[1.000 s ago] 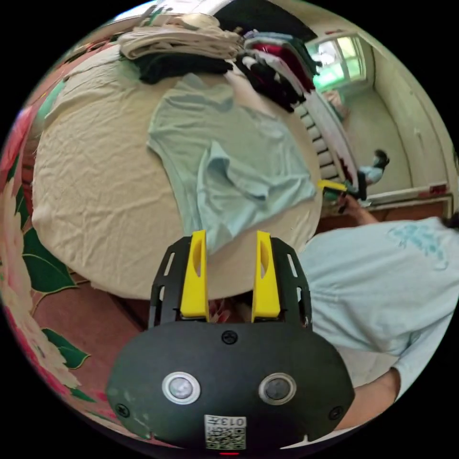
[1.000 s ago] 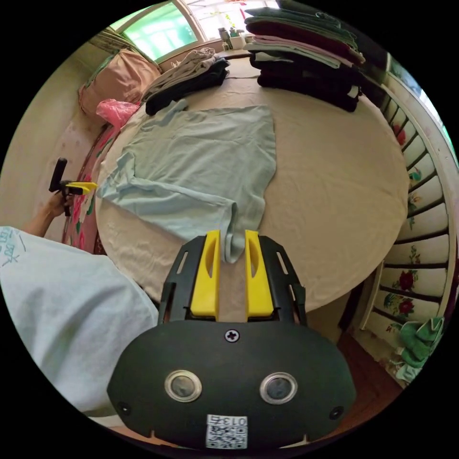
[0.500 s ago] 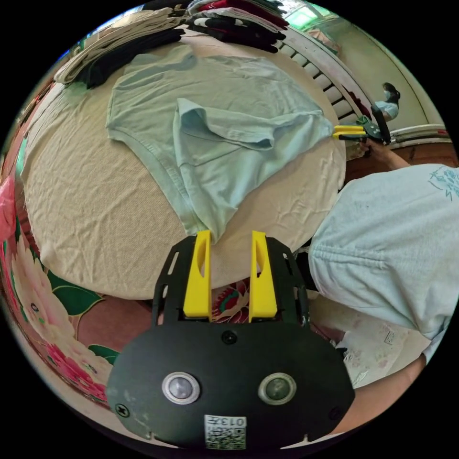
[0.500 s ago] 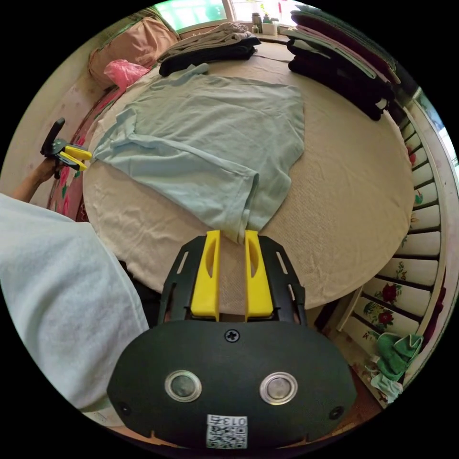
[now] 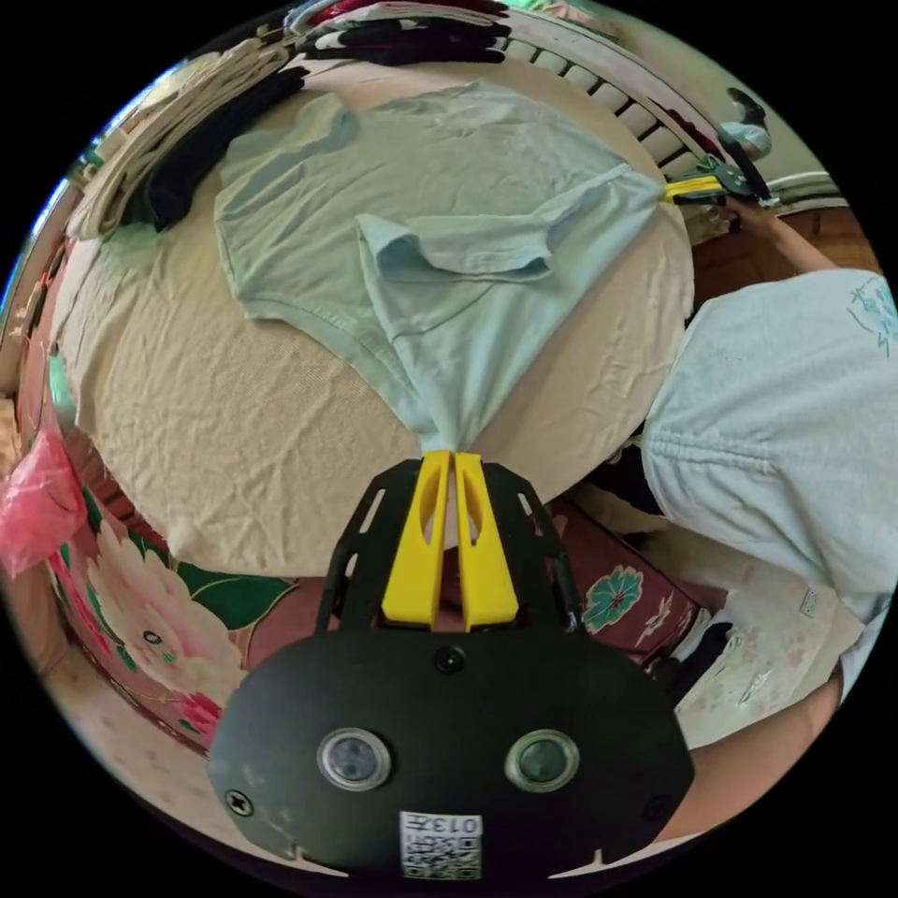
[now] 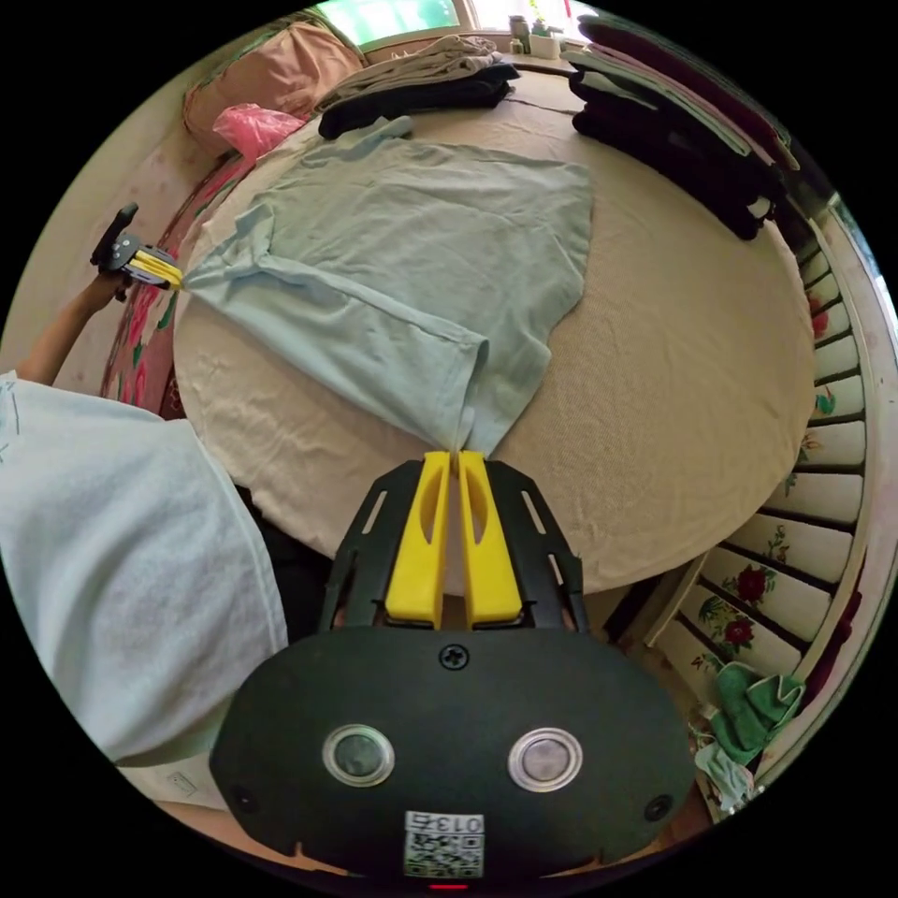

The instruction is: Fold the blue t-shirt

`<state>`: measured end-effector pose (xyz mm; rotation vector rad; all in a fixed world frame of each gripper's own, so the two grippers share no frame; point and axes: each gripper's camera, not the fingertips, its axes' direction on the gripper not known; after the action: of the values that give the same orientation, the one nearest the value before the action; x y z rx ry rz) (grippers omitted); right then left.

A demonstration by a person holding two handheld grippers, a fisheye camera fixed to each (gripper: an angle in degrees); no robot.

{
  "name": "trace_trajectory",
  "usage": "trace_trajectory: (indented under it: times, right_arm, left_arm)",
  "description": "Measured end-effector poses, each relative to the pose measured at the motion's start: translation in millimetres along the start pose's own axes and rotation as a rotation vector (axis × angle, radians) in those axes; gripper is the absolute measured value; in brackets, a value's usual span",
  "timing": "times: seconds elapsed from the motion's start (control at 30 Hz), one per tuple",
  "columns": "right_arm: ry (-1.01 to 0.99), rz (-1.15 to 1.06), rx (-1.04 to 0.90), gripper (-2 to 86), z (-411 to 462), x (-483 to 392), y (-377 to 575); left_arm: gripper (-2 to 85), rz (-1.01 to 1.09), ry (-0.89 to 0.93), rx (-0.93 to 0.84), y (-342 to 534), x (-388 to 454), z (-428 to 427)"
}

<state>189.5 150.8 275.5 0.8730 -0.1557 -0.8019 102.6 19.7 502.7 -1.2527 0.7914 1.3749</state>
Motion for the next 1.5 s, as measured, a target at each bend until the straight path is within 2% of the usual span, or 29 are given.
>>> trace_trajectory:
  times: [0.2,0.27,0.33,0.47,0.57,0.63,0.77,0.93,1.1,1.17,1.23,1.3,1.5]
  right_arm:
    - [0.066,-0.041,-0.018,1.3,4.9,-4.4,9.8]
    - [0.058,-0.036,-0.023,1.5,9.5,0.2,11.9]
    - [0.045,-0.036,-0.038,2.0,18.4,2.9,11.1]
    - [0.062,-0.065,-0.063,4.9,11.0,3.6,18.4]
    - [0.081,-0.011,-0.067,7.4,-7.4,16.0,33.7]
    - [0.091,0.019,0.001,7.6,-25.1,18.3,37.3]
    - [0.158,-0.039,0.124,7.4,-39.0,-3.6,7.2]
    - [0.159,-0.139,0.064,6.8,-8.2,-17.9,-34.3]
    - [0.089,-0.069,0.028,3.7,0.3,-1.5,-35.4]
    - [0.070,-0.013,0.076,4.1,-13.0,9.1,-26.2]
    - [0.084,0.080,0.123,5.8,-27.4,26.5,-14.9]
    - [0.055,0.176,0.186,7.0,-44.0,51.8,-5.2]
    - [-0.018,0.233,0.154,8.2,-36.1,74.5,-18.8]
  left_arm:
    - [0.2,0.129,-0.034,-0.010,-16.7,27.7,-18.3]
    - [0.3,0.142,-0.085,-0.081,-28.9,30.9,-3.6]
    - [0.4,0.092,-0.070,-0.142,-35.8,22.7,11.4]
    - [1.6,-0.096,0.069,0.004,-8.2,-12.5,-14.1]
    - [4.0,-0.191,-0.029,-0.034,18.2,-23.0,-35.9]
    - [5.4,-0.218,-0.016,0.014,19.7,-23.5,-50.5]
    - [7.8,-0.119,0.057,0.169,-32.3,2.0,-68.1]
    - [8.3,-0.026,-0.001,0.107,-102.4,25.7,-51.5]
    - [5.6,-0.037,-0.024,0.058,-127.2,20.3,-44.4]
    - [5.0,-0.076,0.049,0.059,-124.4,7.3,-49.3]
    - [4.6,-0.101,0.047,0.065,-118.2,1.4,-58.2]
    - [4.3,-0.121,0.053,0.090,-112.6,-2.9,-71.7]
    - [5.7,-0.074,-0.042,0.317,-153.8,9.3,-133.5]
